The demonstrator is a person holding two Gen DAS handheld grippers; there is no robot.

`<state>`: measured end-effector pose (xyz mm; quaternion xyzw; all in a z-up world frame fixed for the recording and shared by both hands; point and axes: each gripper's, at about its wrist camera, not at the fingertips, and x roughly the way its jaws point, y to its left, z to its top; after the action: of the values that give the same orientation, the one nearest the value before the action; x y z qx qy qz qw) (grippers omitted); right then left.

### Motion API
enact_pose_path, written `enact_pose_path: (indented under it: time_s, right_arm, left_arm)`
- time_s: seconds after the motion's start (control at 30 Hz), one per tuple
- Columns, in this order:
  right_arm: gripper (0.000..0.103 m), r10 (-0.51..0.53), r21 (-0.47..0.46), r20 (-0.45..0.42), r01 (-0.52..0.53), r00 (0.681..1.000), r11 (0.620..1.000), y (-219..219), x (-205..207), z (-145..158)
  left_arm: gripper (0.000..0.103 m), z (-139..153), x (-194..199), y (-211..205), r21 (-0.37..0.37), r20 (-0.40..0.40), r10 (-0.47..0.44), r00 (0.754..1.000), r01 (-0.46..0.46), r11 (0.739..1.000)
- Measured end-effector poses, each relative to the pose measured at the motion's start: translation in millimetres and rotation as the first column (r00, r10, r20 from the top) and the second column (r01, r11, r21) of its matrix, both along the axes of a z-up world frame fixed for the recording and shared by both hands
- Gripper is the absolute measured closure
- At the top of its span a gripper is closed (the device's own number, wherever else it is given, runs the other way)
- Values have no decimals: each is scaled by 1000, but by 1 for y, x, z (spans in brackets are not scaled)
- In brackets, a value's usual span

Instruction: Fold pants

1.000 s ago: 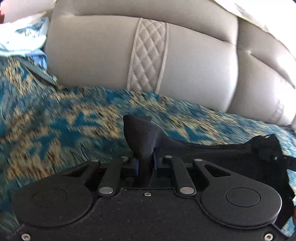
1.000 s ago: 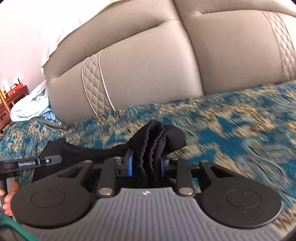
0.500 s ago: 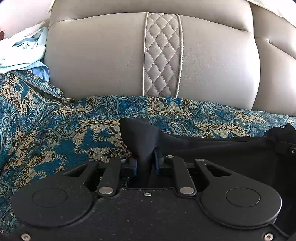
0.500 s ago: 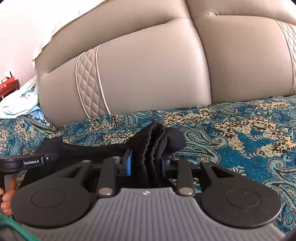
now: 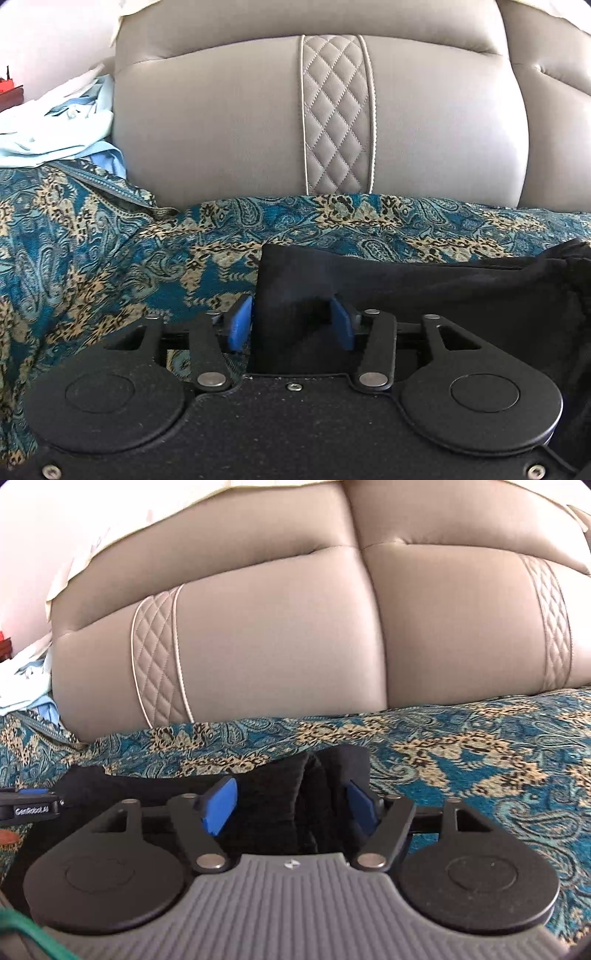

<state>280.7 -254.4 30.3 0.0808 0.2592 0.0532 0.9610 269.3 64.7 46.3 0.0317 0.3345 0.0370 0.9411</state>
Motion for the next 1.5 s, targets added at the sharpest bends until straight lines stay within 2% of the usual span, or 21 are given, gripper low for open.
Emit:
enact_pose_path:
  time_s: [0.1, 0.17, 0.23, 0.37, 0.5, 0.6, 0.73, 1.0, 1.2, 1.5]
  right_arm:
    - [17, -5, -1, 26, 5, 1000, 1000, -2, -11, 7]
    - [13, -6, -20, 47, 7, 999, 1000, -1, -22, 11]
    - [11, 0, -43, 65, 2, 998, 999, 1, -35, 15]
    - [1, 23, -74, 97, -16, 995, 997, 6, -60, 22]
    - [0, 25, -95, 131, -12, 991, 995, 8, -87, 25]
    - [0, 9, -71, 124, 0, 992, 997, 6, -106, 22]
    - [0, -11, -59, 119, 18, 993, 998, 3, -130, 14]
    - [0, -6, -170, 126, 28, 992, 985, 17, -177, -6]
    - [0, -10, -182, 99, 28, 995, 983, 19, -191, -17]
    - [0, -3, -208, 98, 23, 995, 978, 29, -195, -31]
  left_arm:
    - [49, 6, -14, 0, -6, 7, 10, 1000, -10, 1000]
    - [40, 9, -25, 1, -15, 8, 18, 1000, -18, 1000]
    - [21, 12, -38, -1, -22, 5, 26, 1000, -26, 999]
    - [16, 17, -70, -11, -22, 18, -4, 1000, 5, 1000]
    - [13, 24, -102, -23, 14, 40, -30, 999, 29, 999]
    - [5, 26, -127, -30, 22, 58, -40, 998, 39, 999]
    - [4, 24, -158, -34, 18, 77, -34, 996, 33, 999]
    - [4, 6, -199, -35, -41, 55, -36, 998, 38, 998]
    - [4, -11, -212, -38, -16, 38, -49, 998, 50, 999]
    - [4, -21, -213, -37, -26, 28, -52, 998, 53, 998]
